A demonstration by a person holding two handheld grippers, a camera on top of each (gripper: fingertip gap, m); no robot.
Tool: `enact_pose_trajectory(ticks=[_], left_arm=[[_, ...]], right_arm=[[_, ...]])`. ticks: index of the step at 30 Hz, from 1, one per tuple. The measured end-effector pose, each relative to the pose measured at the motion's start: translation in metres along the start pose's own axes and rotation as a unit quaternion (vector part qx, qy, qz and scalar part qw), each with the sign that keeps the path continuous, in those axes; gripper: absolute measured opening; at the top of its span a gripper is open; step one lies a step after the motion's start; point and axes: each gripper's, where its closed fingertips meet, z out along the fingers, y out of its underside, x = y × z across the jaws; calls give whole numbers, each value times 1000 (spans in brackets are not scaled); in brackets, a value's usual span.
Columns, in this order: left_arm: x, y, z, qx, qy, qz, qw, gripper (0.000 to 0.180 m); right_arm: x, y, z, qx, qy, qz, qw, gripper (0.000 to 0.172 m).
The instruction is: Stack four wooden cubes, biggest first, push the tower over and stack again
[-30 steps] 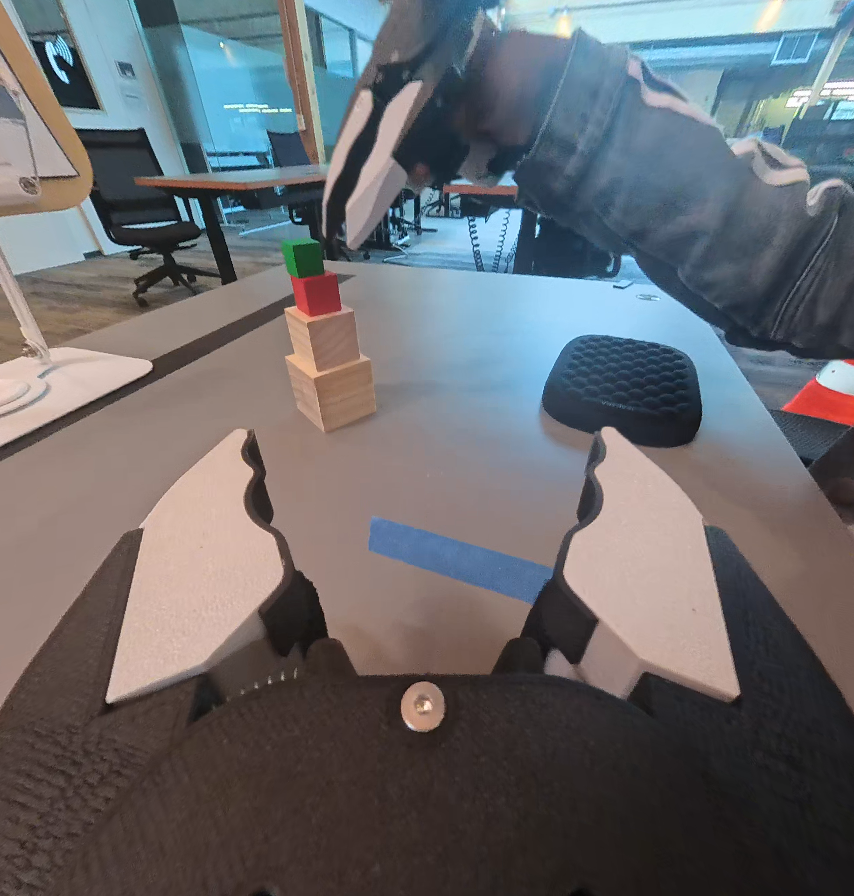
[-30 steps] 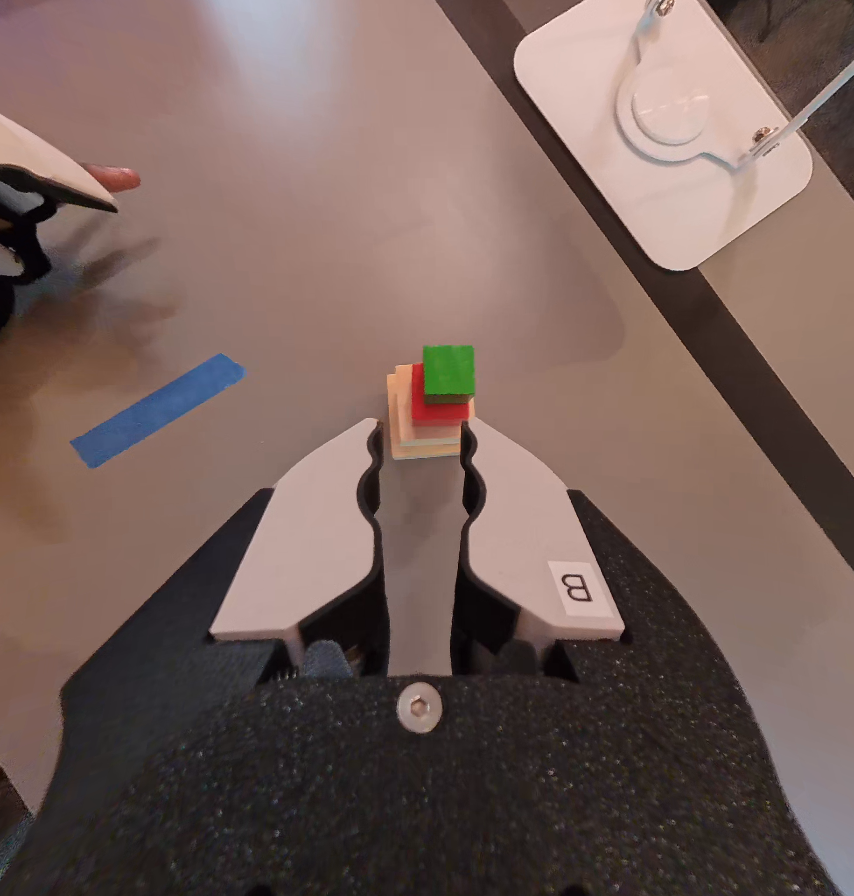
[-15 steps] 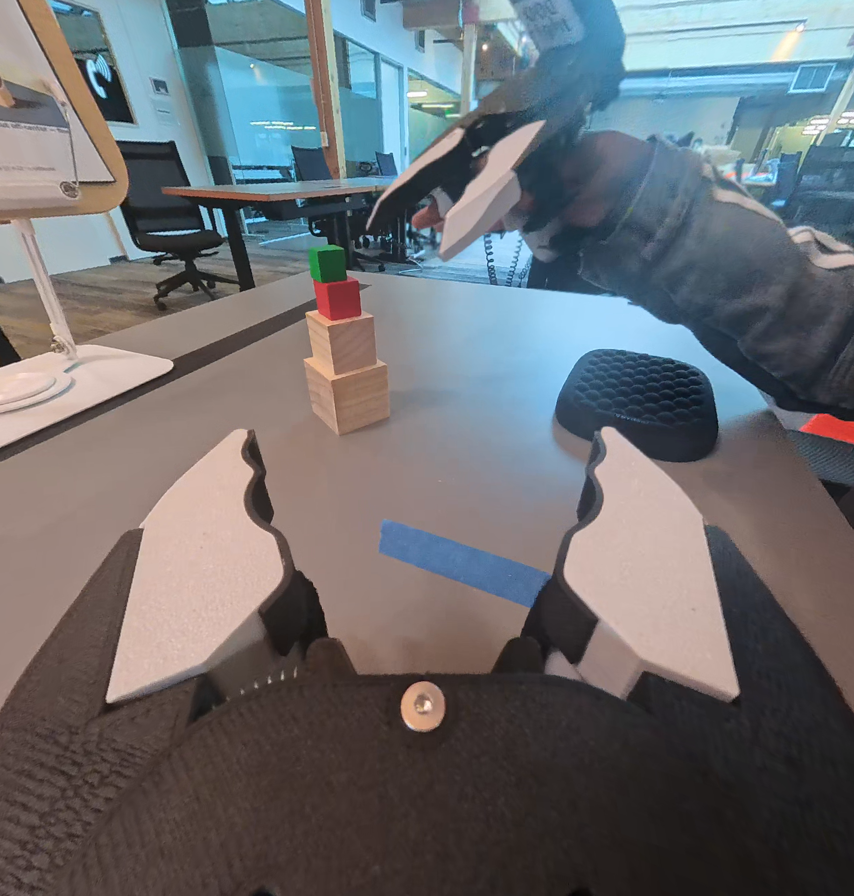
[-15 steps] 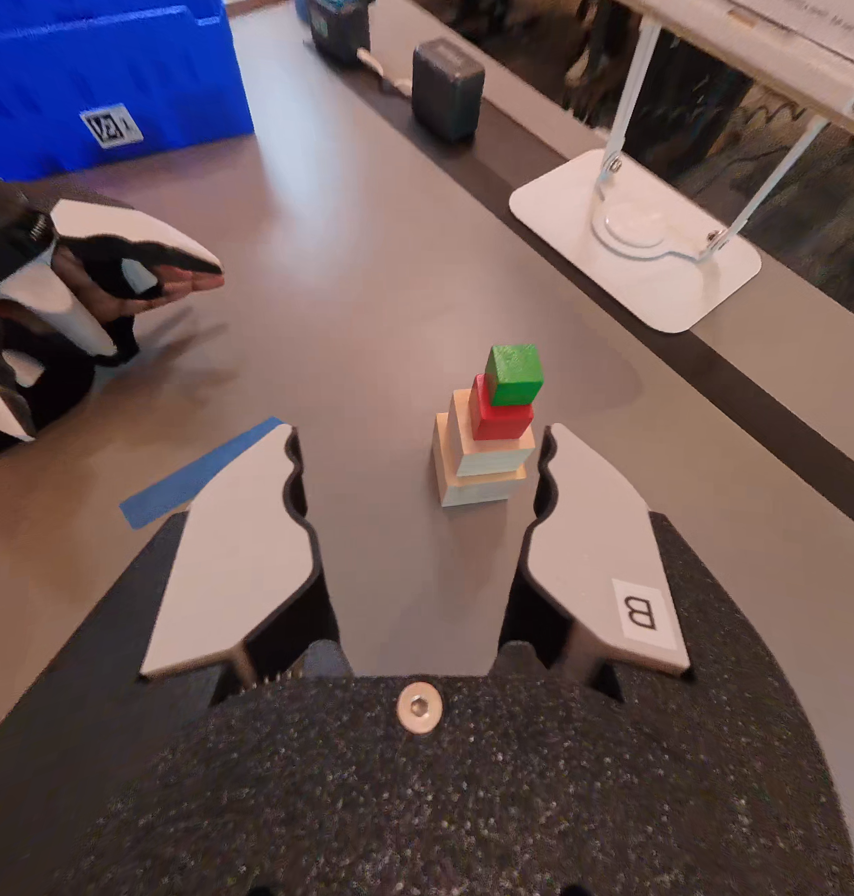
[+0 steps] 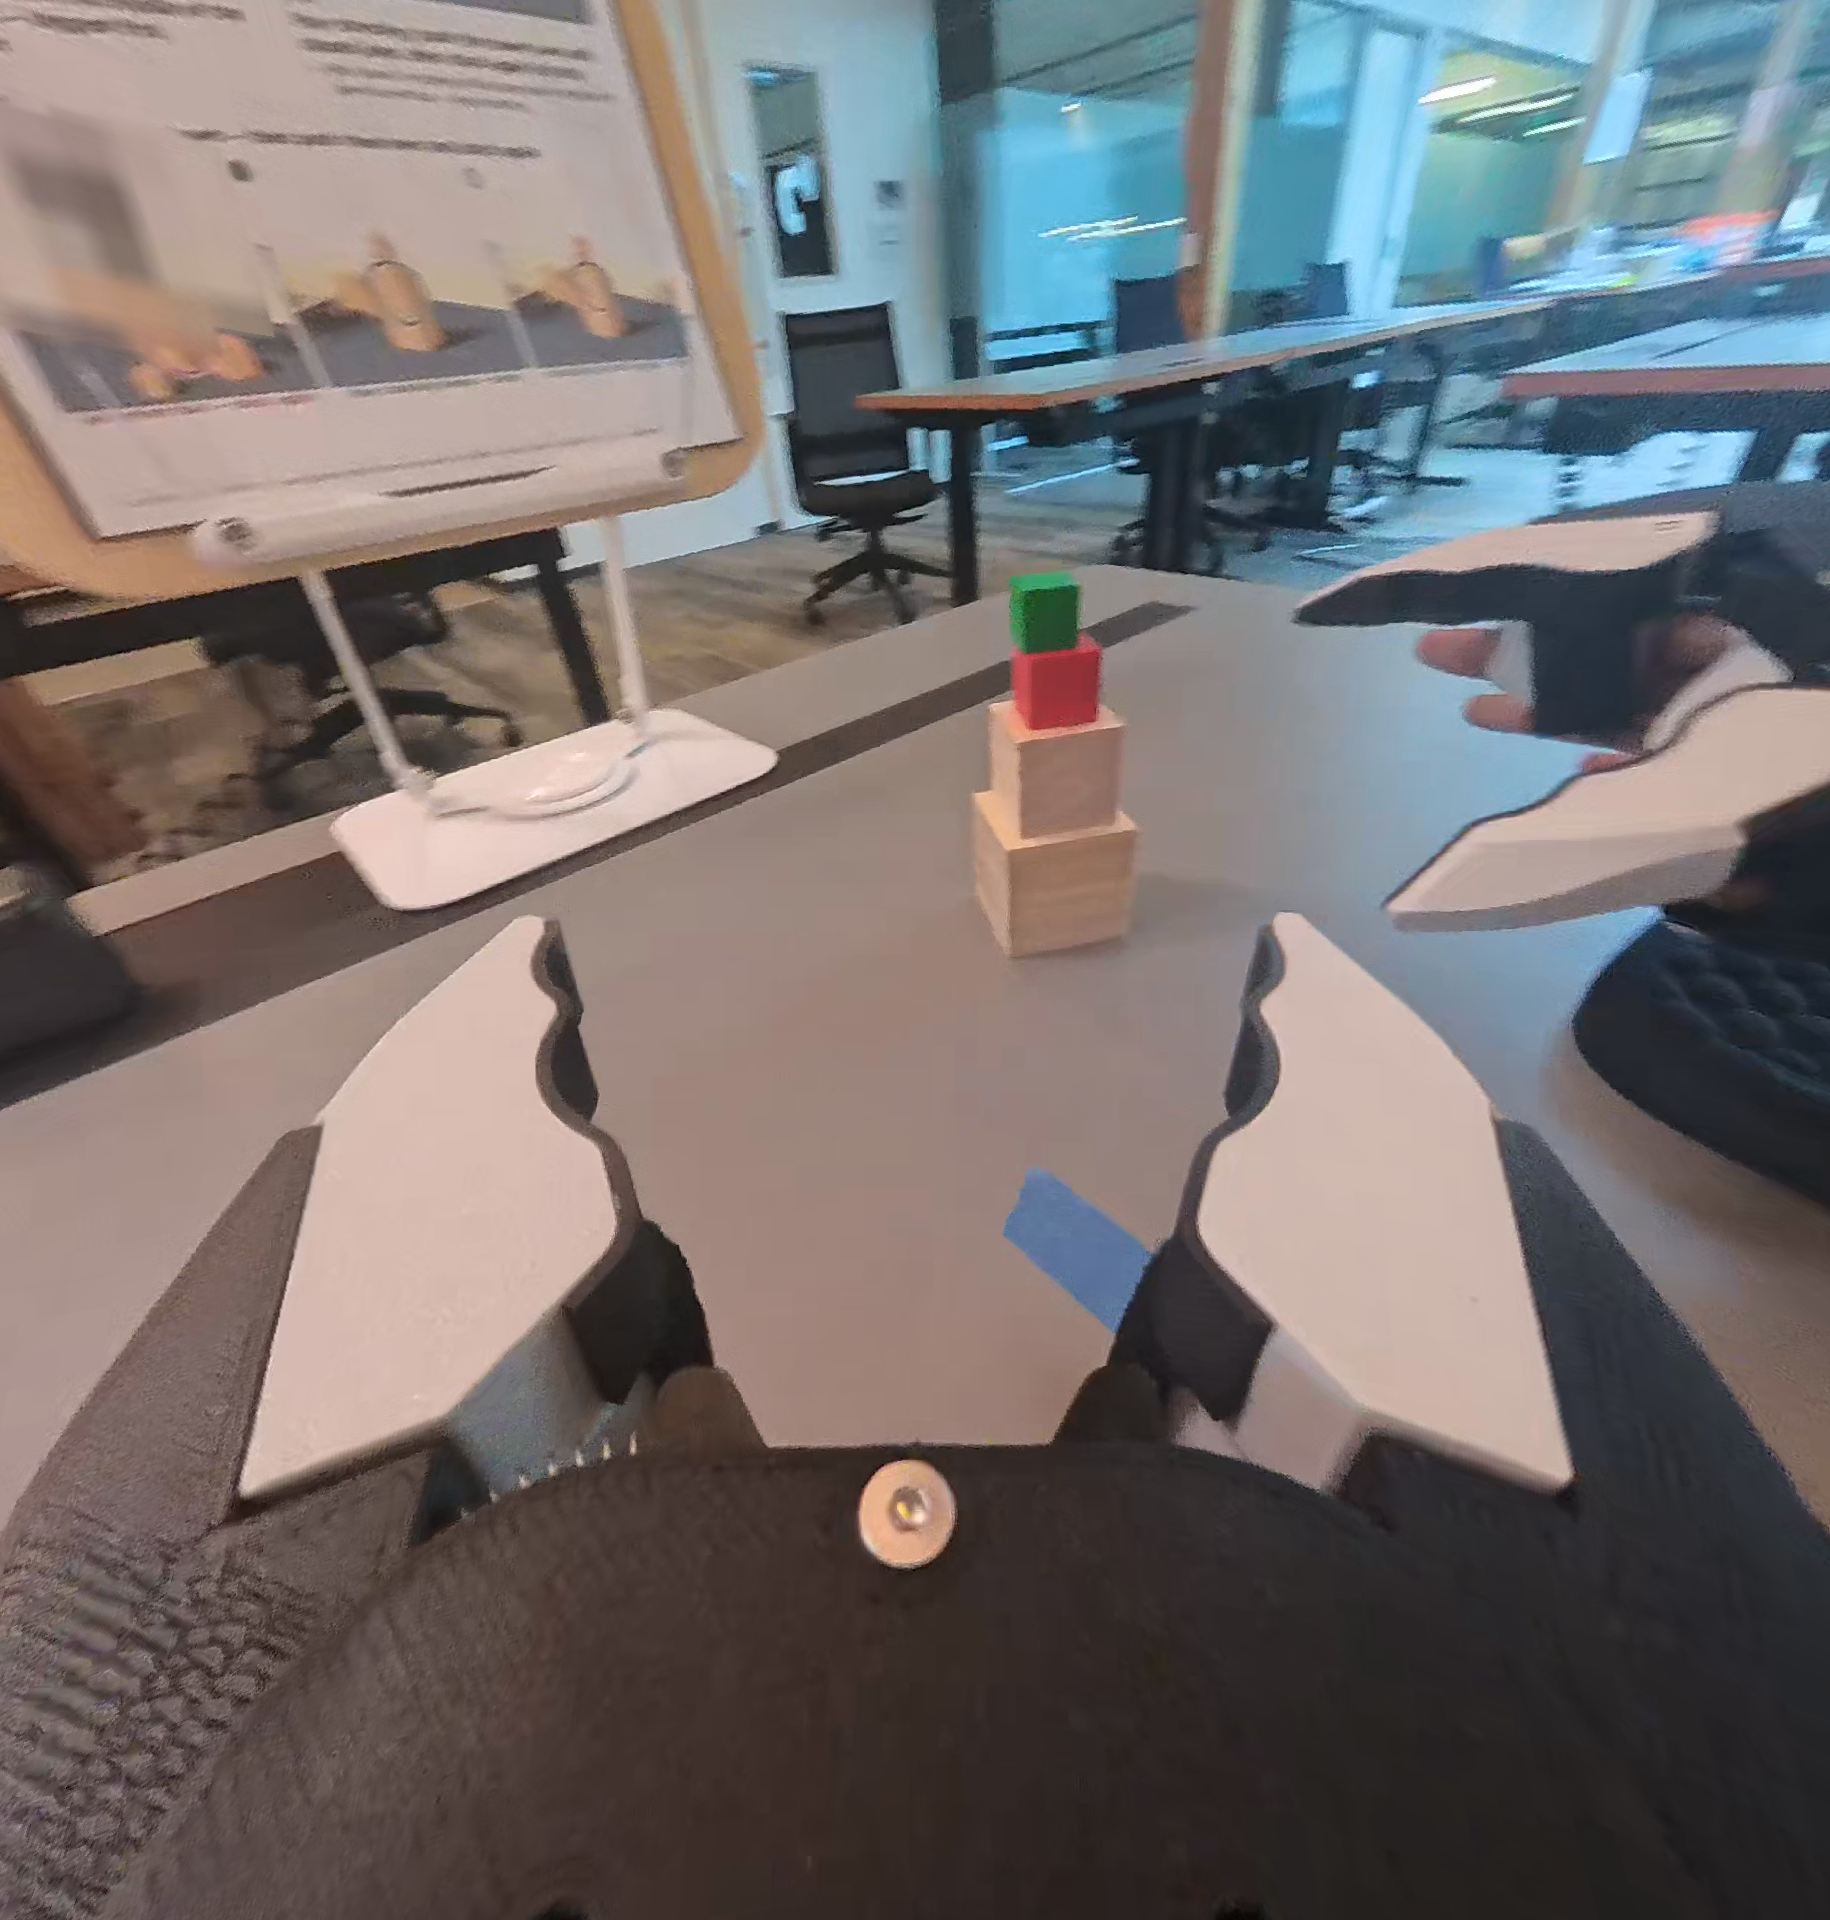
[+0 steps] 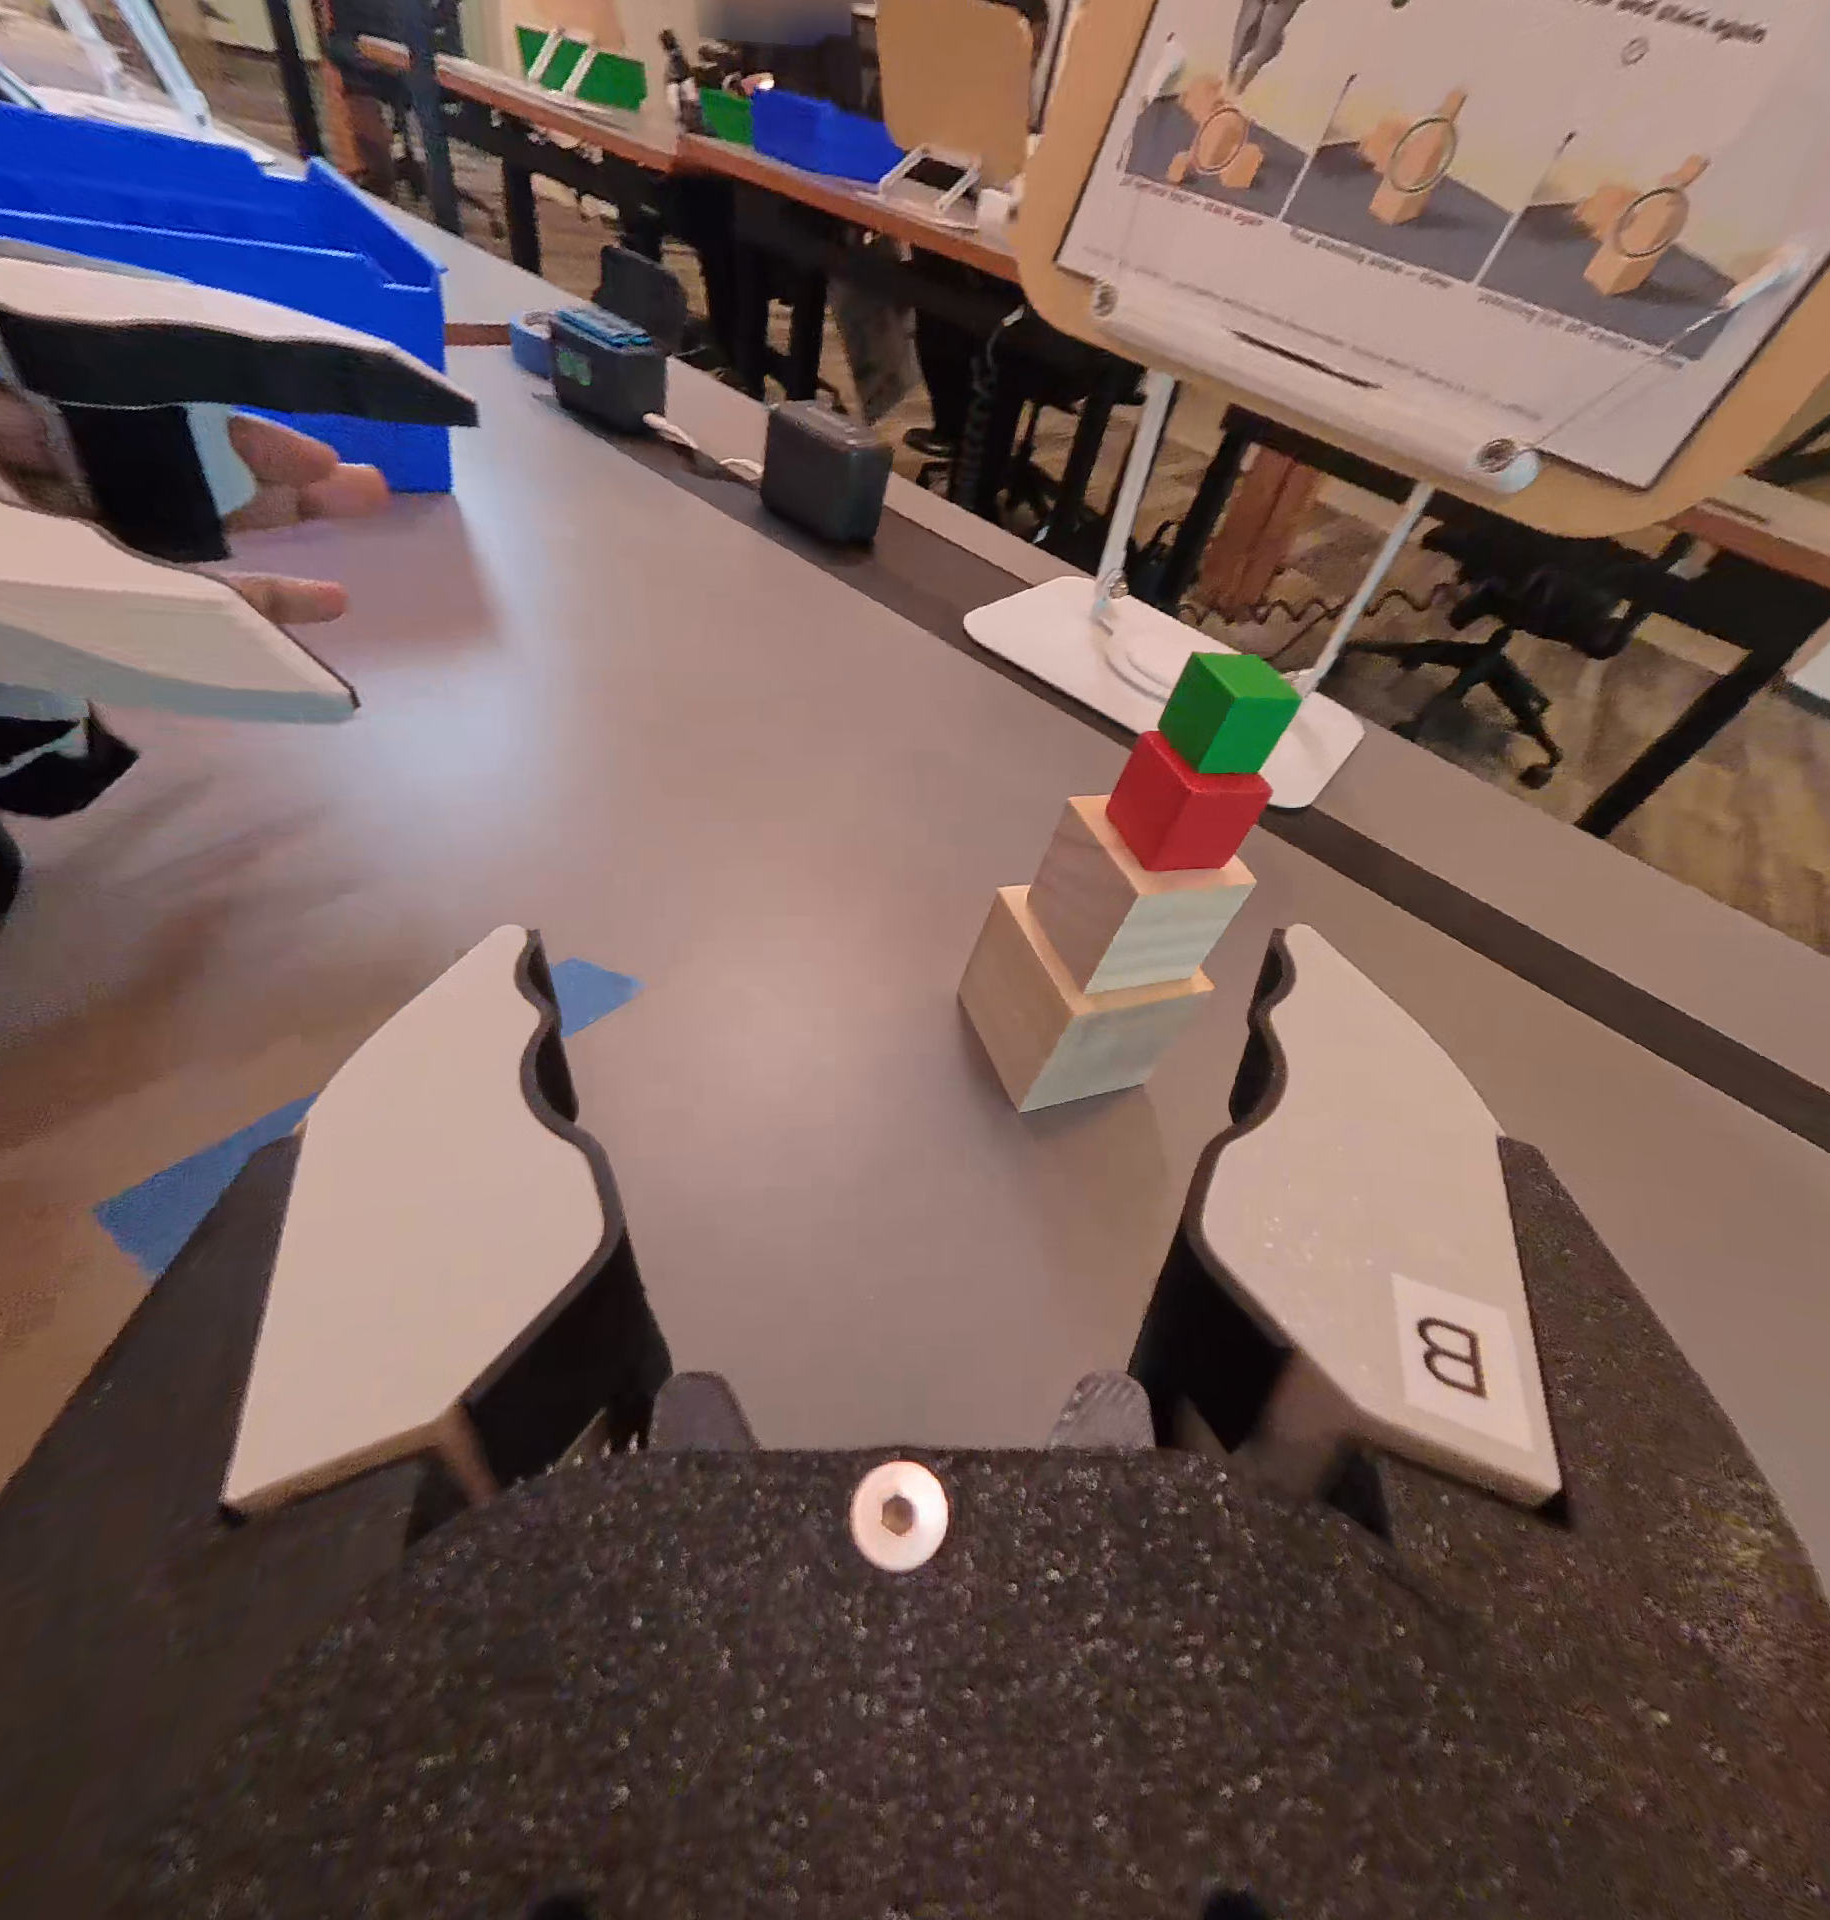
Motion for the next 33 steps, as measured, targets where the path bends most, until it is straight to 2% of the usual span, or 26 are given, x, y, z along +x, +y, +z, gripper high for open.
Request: enact_pose_trajectory(ticks=[2,3,4,5,6,7,9,12,14,27,30,33], left_arm=[[-7,0,-3,-4,-54,9,998,109],[-11,-1,-7,1,-81,18,997,95],[-16,-5,-12,12,-109,26,994,61],[-17,-10,-16,23,-128,32,991,22],[-17,-12,-19,27,-139,28,990,0],[-18,-10,-20,14,-155,13,988,0],[-21,3,-20,-34,-178,-2,983,0],[-23,13,-16,-58,-194,-34,979,0],[-26,16,-17,-69,-214,-28,974,0],[-24,17,-27,-83,-244,-12,966,0],[-31,24,-27,-123,-266,30,956,0],[-43,38,-28,-180,-298,87,933,0]], right_arm=[[8,-3,-4,8,36,3,999,123],[14,-3,-8,13,59,8,998,118],[19,-4,-12,19,81,15,996,101],[22,-7,-18,31,94,20,995,66],[22,-10,-23,49,99,20,994,30],[22,-13,-28,63,103,19,993,3],[22,-12,-33,61,115,31,991,0],[16,-9,-36,49,116,49,991,0],[16,-9,-38,48,121,59,990,0],[14,-7,-40,36,129,73,988,0],[-30,-43,-49,84,37,63,994,0],[-110,-89,-67,130,-84,15,988,0]])
